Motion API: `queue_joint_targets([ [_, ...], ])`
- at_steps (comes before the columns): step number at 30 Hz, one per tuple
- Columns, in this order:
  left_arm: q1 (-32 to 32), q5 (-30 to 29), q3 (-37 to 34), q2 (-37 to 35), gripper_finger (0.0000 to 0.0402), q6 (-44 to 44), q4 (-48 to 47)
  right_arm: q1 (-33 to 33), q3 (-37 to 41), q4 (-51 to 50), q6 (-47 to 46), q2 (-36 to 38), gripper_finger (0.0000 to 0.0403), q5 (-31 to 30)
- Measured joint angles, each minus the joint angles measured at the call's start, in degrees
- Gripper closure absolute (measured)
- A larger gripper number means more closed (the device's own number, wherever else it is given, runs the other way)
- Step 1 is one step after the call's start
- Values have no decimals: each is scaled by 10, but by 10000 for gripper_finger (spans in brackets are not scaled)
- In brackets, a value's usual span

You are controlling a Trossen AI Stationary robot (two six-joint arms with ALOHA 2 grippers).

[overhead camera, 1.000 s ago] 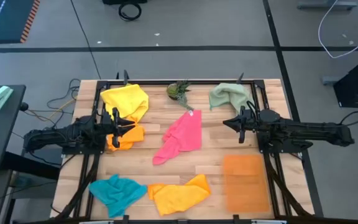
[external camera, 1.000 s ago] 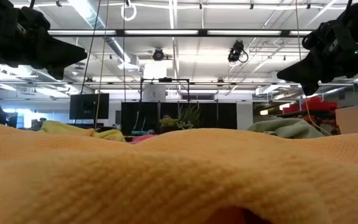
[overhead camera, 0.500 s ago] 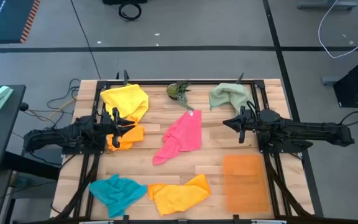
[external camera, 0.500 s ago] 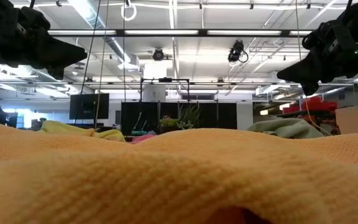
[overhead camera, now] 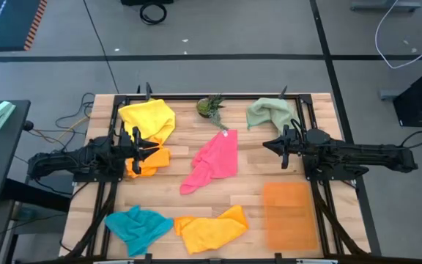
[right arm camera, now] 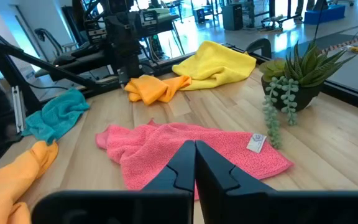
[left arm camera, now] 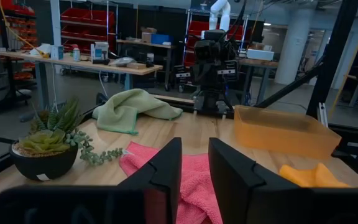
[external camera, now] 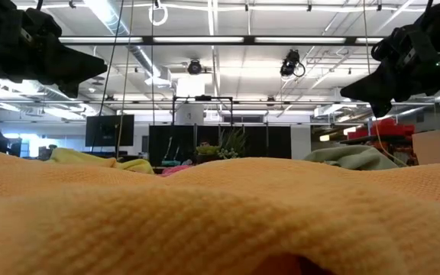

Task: Fold microfiber towels

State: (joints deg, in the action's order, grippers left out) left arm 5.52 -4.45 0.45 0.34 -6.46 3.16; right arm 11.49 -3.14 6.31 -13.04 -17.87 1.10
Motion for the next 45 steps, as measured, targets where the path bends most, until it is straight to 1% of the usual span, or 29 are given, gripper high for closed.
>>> queue_joint_targets([
  [7, 0, 0, 0, 0, 321, 0, 0, 0, 0, 0, 0, 0, 389, 0],
  [18, 0, 0, 0, 0, 311, 0, 0, 0, 0, 0, 0, 0, 389, 0],
  [28, 0, 0, 0, 0, 319, 0, 0, 0, 0, 0, 0, 0, 389, 0],
  [32, 0, 0, 0, 0, 316, 0, 3, 0, 0, 0, 0, 0, 389, 0],
  [38, 0, 0, 0, 0, 310, -50, 3, 0, 0, 0, 0, 0, 389, 0],
  [41, 0, 0, 0, 0, 315, -63, 10, 0, 0, 0, 3, 0, 389, 0],
  [45, 0, 0, 0, 0, 324, -79, 32, 0, 0, 0, 31, 0, 389, 0],
])
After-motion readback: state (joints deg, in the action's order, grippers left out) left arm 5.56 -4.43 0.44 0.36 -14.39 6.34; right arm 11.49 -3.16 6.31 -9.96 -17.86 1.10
